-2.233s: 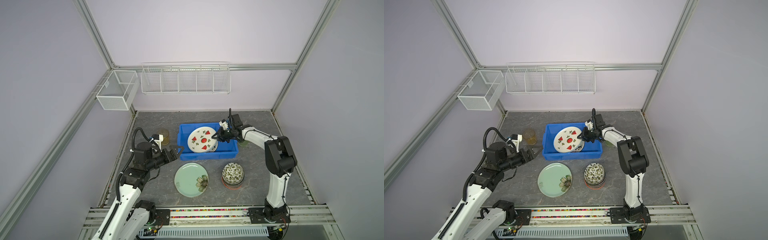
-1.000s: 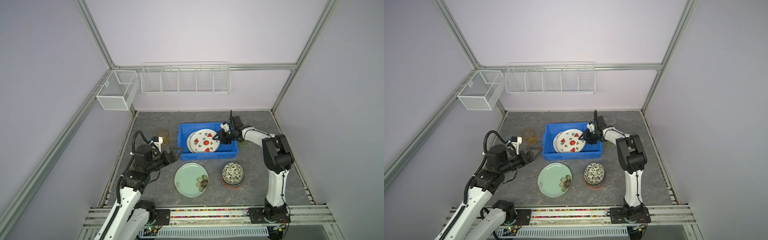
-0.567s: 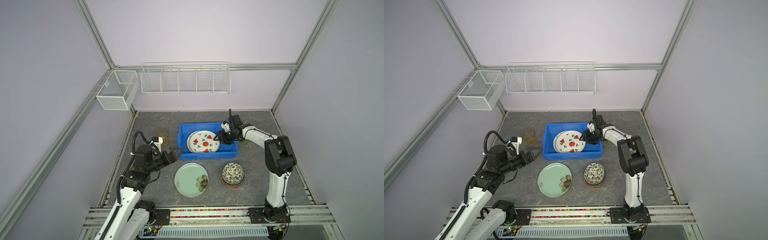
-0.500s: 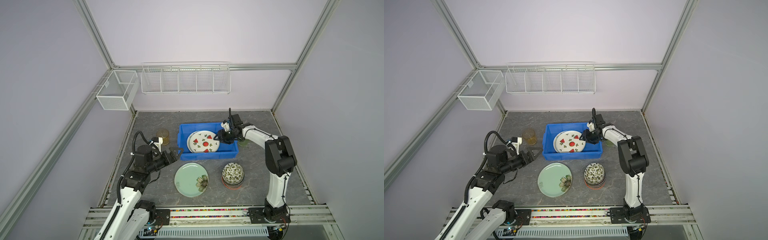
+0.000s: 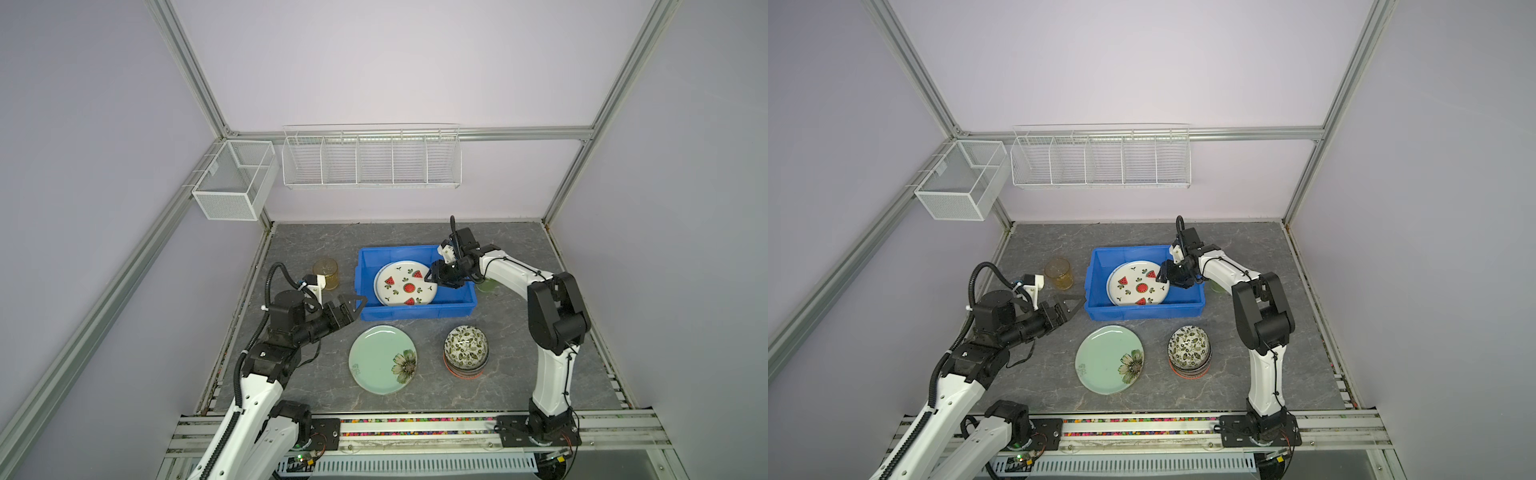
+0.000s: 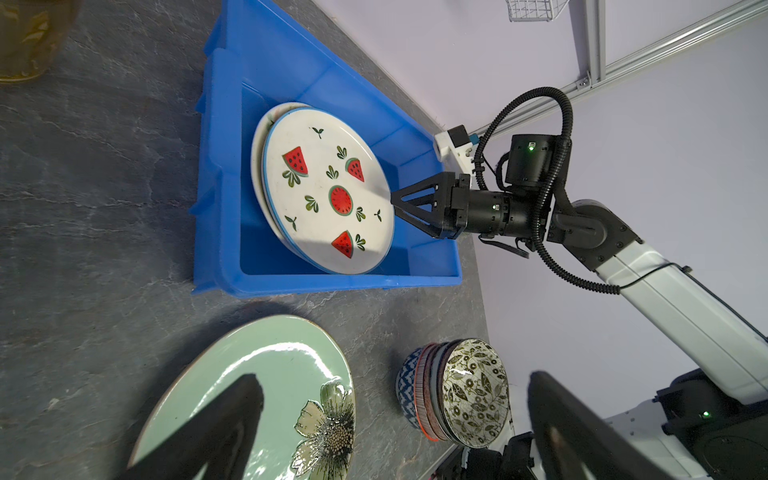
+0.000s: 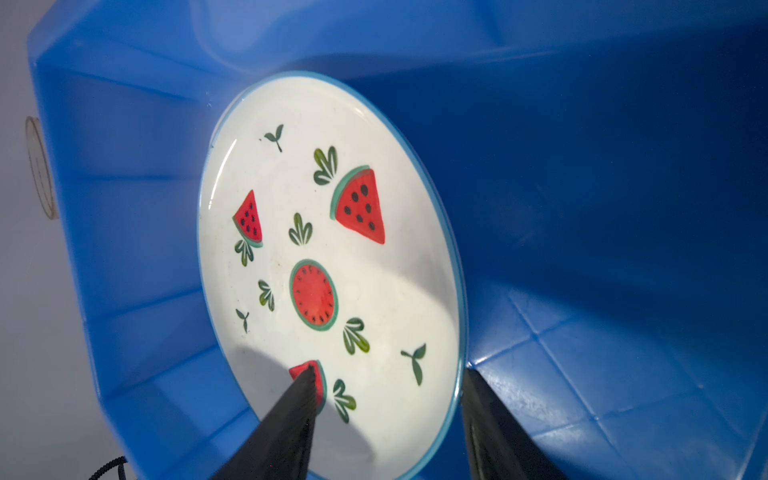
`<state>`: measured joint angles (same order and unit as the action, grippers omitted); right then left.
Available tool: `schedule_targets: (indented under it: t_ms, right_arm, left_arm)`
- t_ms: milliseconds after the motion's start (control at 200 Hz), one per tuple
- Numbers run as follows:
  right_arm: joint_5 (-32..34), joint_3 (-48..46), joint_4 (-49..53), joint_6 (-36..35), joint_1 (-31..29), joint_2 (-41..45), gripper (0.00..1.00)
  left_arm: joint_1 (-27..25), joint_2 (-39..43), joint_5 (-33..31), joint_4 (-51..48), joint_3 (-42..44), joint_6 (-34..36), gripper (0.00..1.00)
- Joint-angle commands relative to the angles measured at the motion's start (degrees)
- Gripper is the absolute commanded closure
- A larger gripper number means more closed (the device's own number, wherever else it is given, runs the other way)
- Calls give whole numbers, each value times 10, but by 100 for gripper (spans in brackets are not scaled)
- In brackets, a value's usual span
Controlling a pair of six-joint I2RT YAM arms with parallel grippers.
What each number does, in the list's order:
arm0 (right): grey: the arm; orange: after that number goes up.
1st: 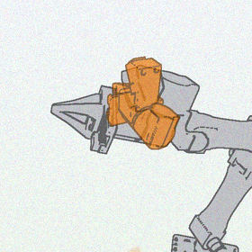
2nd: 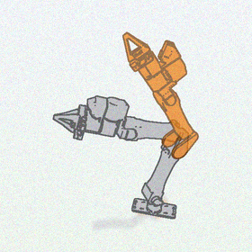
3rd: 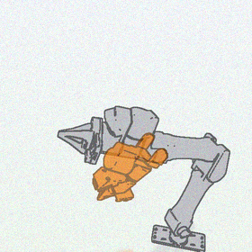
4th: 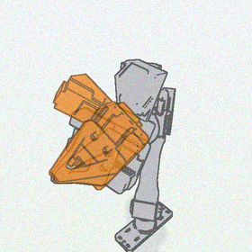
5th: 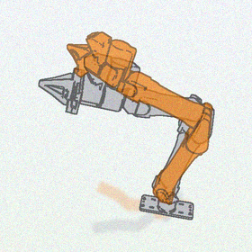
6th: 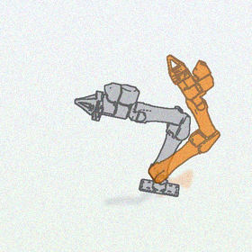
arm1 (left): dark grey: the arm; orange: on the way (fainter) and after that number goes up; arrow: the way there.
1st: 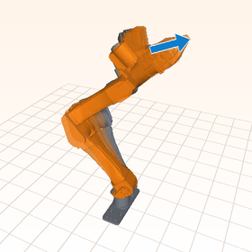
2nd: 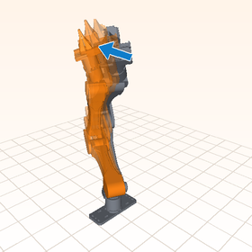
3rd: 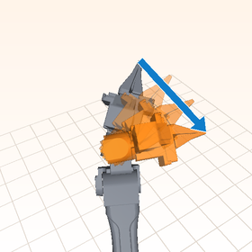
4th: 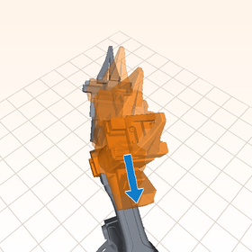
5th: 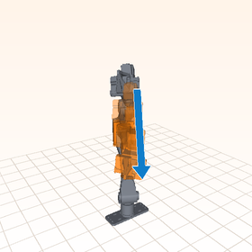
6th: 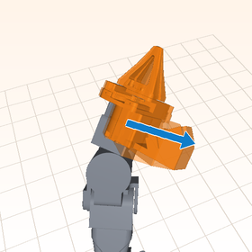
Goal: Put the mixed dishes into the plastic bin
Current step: 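Lower the watermelon plate onto the flower plate and open the right gripper, then move the right gripper to the green plate rim nearest the robot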
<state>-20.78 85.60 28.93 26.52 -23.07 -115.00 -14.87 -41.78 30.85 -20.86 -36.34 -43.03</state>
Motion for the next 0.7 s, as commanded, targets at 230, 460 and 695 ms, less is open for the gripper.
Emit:
schedule_targets:
  t_ms: [230, 460, 695]
  right_arm:
    - [-19, 21, -3, -2, -4, -18, 42]
    - [-18, 21, 7, -10, -5, 6, 42]
    - [8, 8, 35, -26, -14, 82, 41]
  left_arm:
    - [3, 2, -5, 8, 7, 2, 1]
    - [4, 7, -42, -78, -4, 30, 1]
    - [3, -2, -130, -239, -38, 30, 1]
